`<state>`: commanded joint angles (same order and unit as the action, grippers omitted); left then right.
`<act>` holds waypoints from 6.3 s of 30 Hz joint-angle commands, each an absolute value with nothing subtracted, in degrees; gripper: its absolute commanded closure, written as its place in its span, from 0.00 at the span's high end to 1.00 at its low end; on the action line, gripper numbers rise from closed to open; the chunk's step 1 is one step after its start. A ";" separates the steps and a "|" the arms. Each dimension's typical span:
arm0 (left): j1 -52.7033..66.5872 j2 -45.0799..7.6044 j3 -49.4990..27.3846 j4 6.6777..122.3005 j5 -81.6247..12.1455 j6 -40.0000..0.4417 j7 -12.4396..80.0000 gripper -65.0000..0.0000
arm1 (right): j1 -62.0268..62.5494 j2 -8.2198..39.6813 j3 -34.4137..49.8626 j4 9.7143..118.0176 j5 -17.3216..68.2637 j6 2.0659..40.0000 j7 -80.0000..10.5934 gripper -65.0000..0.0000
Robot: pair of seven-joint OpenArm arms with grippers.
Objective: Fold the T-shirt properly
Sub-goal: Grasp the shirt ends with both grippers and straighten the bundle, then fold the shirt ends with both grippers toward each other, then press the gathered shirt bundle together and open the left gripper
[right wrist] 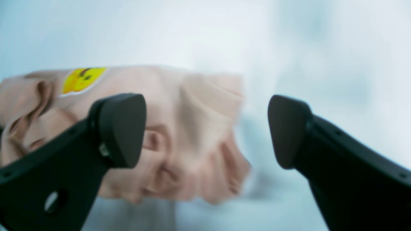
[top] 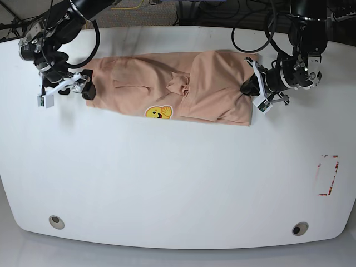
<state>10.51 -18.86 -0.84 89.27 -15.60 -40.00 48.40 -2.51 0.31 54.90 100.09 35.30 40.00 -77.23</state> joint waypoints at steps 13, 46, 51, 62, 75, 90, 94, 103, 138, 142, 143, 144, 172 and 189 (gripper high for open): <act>10.95 -19.91 -0.75 89.19 -15.69 -40.00 48.40 0.00 | -3.91 -1.10 53.93 95.69 35.30 40.00 -76.88 0.88; 11.21 -19.91 -0.57 89.36 -15.52 -40.00 48.66 0.00 | -7.08 -3.91 42.77 96.66 34.86 40.00 -69.49 0.00; 11.21 -20.00 -0.57 89.27 -15.52 -40.00 48.66 0.00 | -8.22 -2.15 42.68 101.14 34.86 40.00 -69.49 0.00; 11.21 -19.65 -0.40 89.71 -15.52 -40.00 50.86 0.00 | -10.51 0.92 38.37 116.35 34.86 32.84 -73.01 0.00; 7.78 -10.77 9.80 88.66 -10.59 -38.99 51.38 0.00 | -11.21 4.53 28.35 116.70 34.86 24.31 -69.85 0.00; 5.49 -0.31 12.44 83.74 -3.12 -38.20 51.38 0.00 | -8.04 4.53 26.59 116.70 34.95 21.67 -69.67 0.00; 3.47 1.89 12.53 81.36 -1.45 -38.20 51.38 0.00 | -7.16 5.23 24.22 116.70 34.77 21.67 -69.85 0.00; -0.48 5.58 12.35 74.42 1.54 -38.20 51.38 0.00 | -5.85 8.13 16.22 116.62 34.51 21.49 -69.67 0.00; -2.07 5.58 12.18 73.80 1.27 -38.20 51.12 0.00 | -2.68 1.54 0.57 115.65 12.97 21.67 -68.09 0.19; -2.07 5.58 12.18 73.80 1.19 -38.20 51.12 0.00 | -3.03 1.54 -0.31 115.82 14.02 21.58 -68.09 0.49; -2.07 5.58 12.18 73.80 1.19 -38.20 51.12 0.00 | -3.21 1.54 -0.66 115.91 14.11 21.58 -68.09 0.52; -2.07 5.58 12.18 73.80 1.19 -38.20 51.12 0.00 | -3.56 1.54 -1.36 115.91 14.11 21.58 -68.09 0.57; -2.07 5.49 6.11 76.44 1.01 -40.00 51.12 0.29 | -4.18 1.27 1.10 116.00 14.37 23.52 -60.62 0.64; -1.71 2.51 4.35 86.90 -13.67 -40.00 51.21 0.36 | -6.37 1.10 3.82 116.09 15.87 33.01 -60.00 0.64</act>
<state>-1.71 2.51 4.35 86.90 -13.67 -40.00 51.21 -6.37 1.10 3.82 116.09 15.87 33.01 -60.00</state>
